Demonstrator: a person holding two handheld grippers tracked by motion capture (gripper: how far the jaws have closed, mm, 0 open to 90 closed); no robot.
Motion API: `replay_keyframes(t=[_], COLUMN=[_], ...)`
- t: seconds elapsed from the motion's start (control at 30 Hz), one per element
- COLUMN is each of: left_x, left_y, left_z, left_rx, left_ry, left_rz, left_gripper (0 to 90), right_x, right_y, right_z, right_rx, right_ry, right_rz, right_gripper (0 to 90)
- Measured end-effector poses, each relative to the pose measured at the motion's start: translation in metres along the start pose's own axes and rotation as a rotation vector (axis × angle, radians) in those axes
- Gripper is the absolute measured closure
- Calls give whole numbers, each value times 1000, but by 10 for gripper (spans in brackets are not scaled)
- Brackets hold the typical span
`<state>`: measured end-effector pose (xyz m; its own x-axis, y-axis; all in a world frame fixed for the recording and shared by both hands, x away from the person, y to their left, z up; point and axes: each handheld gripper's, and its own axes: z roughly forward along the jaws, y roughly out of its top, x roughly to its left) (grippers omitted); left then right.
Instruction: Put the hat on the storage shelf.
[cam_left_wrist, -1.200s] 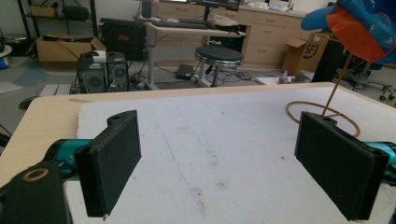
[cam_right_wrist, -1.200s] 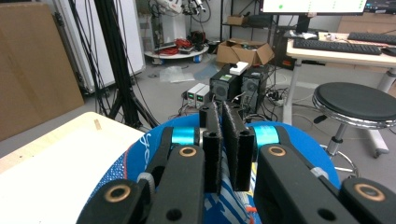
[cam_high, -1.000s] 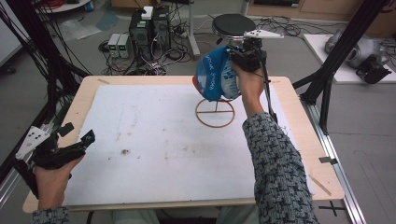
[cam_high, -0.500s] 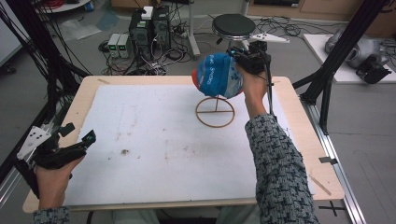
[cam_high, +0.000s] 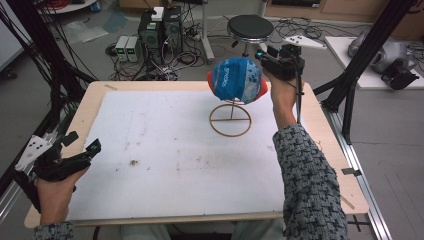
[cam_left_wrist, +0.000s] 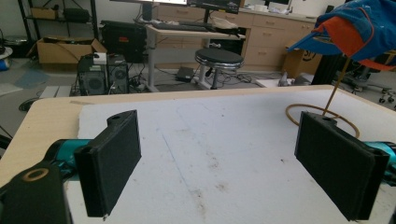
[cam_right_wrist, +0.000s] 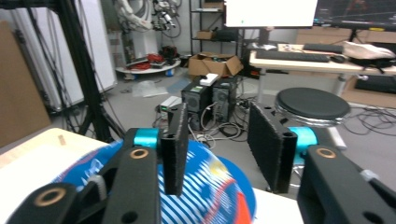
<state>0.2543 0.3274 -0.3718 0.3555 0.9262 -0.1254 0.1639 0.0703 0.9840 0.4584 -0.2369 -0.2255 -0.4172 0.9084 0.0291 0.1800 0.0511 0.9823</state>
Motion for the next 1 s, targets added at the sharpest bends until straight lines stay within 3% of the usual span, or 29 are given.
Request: replay_keyframes(t=[0.17,0.37,0.47,0.63,1.0], left_x=[-1,-2,-3,-3,-4], left_y=[0,0,-1,-1,-2], left_z=[0,2,3,3,4], left_rx=[2,3,7,7,12], left_ry=[-1,-2,-4,-2,-5], left_rz=[2,4,7,3,10], left_gripper=[146,146,146,146,146], right_x=[-15,-26,-33,-35,-36], right_y=[-5,-9,-10,-12,-29], right_z=[-19,-38,-52,-70,-101], right_rx=[-16,-40,-41,-74,-97], right_ry=[-36,-79,-108,-132,-137], right_rz=[24,9,8,-5,-6], right_gripper=[489,408,303,216,152])
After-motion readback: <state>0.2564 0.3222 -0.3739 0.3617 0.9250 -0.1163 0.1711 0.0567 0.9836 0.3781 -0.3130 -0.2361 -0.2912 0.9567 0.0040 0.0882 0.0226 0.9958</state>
